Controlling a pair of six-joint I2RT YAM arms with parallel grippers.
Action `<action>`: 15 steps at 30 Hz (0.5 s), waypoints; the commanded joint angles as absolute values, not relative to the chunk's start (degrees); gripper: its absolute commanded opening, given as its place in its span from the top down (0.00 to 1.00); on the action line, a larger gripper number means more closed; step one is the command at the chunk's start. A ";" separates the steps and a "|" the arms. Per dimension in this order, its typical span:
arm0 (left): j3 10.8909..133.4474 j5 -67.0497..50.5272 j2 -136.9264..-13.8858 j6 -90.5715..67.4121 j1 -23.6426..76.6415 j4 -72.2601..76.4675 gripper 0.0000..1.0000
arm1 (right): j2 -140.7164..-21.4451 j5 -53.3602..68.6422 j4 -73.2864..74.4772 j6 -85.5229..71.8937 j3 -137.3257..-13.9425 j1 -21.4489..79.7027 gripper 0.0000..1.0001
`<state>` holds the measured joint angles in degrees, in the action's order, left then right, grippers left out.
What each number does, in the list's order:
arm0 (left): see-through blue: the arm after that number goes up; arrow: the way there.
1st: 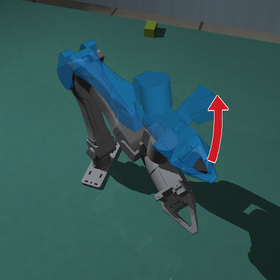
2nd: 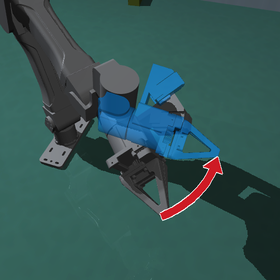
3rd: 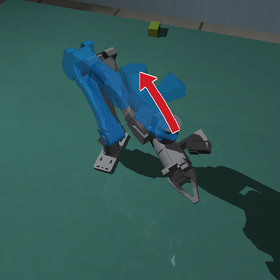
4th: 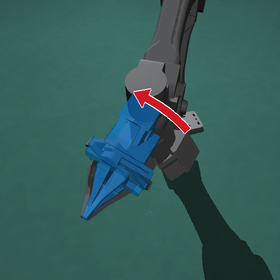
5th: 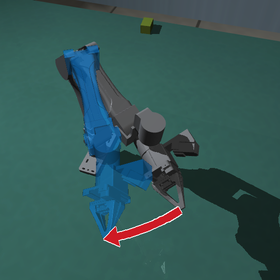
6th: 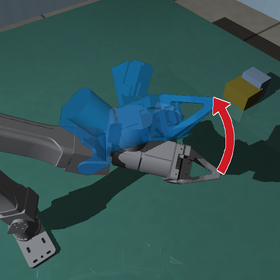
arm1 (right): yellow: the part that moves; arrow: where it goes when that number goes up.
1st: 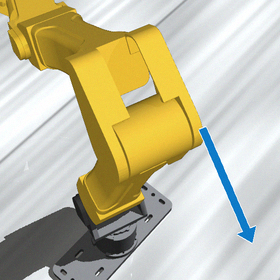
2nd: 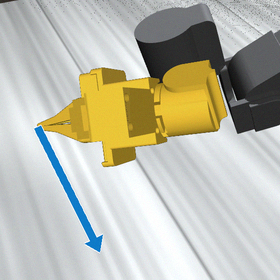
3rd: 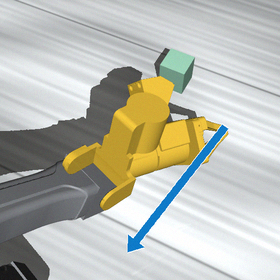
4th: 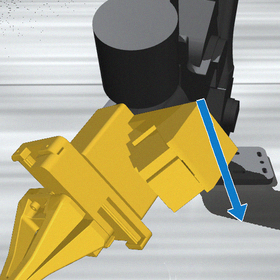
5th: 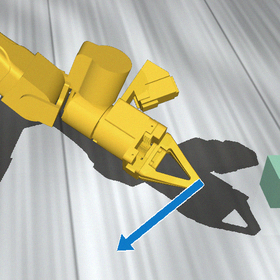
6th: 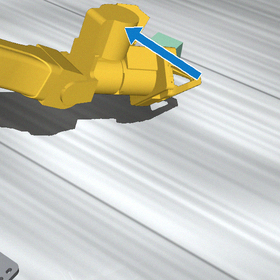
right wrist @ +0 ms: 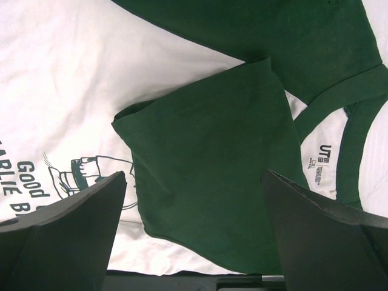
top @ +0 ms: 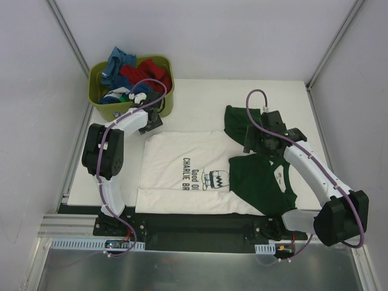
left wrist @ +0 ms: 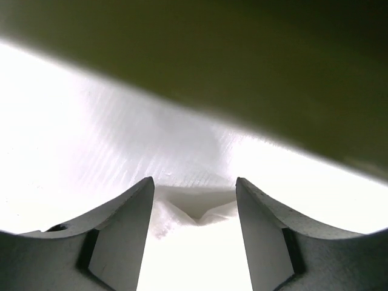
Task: Fold and stack the t-shirts
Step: Grap the side of the flattened tshirt furthest away from the robot with both arms
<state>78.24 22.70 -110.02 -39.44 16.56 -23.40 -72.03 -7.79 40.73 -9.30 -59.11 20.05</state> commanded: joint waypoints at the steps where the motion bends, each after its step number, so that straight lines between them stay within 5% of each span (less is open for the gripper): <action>1: 76.55 22.67 -109.78 -41.75 17.75 -29.97 0.44 | -69.88 -9.31 39.82 -8.09 -58.54 19.69 0.03; 15: 82.09 28.48 -100.64 -36.39 18.02 -29.88 0.39 | -69.26 -8.53 39.81 -7.03 -58.18 19.60 0.03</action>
<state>79.66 25.98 -108.09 -38.74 17.21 -27.75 -70.91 -8.19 40.53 -7.86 -58.43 19.97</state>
